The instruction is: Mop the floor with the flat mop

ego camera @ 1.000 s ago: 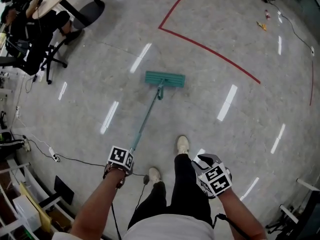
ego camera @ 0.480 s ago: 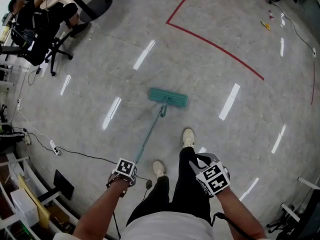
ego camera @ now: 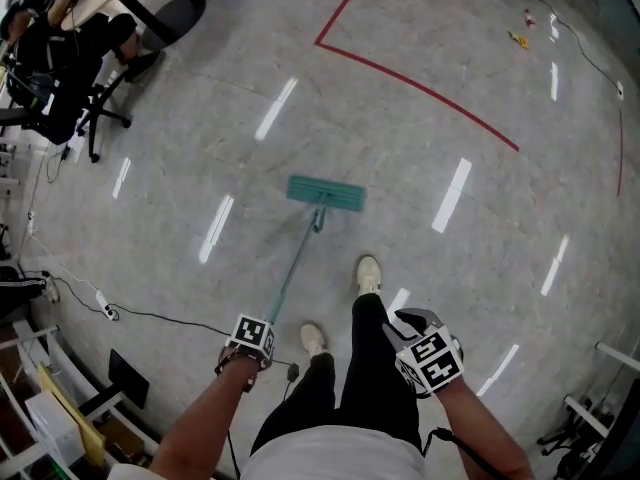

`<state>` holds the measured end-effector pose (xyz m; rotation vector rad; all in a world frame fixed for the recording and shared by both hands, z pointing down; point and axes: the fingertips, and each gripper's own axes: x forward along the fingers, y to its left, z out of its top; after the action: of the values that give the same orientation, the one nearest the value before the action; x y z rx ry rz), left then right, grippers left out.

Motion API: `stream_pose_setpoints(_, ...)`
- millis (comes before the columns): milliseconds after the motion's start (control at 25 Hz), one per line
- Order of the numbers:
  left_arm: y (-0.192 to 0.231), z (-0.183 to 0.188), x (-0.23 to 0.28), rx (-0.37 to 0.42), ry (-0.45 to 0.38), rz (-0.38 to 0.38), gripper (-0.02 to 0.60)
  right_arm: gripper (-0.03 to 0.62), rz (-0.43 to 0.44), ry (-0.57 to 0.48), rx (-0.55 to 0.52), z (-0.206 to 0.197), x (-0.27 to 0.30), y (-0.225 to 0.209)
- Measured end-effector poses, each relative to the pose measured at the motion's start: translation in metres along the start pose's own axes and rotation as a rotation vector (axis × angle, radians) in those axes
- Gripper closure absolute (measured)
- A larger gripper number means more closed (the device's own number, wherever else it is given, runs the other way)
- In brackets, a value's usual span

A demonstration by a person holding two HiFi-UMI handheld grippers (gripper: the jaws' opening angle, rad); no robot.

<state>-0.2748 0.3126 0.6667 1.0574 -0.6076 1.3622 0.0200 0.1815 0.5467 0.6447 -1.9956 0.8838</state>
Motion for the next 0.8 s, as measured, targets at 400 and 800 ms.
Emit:
stream_pose_setpoints(400, -0.004, 0.055, -0.022, 0.011, -0.006, 0.009, 0.537, 0.473, 0.002, 0.0, 0.013, 0.01, -0.007, -0.024)
stream_pose_setpoints(800, -0.019, 0.161, -0.055, 0.022, -0.044, 0.017, 0.537, 0.473, -0.009, 0.007, 0.046, 0.013, -0.017, -0.058)
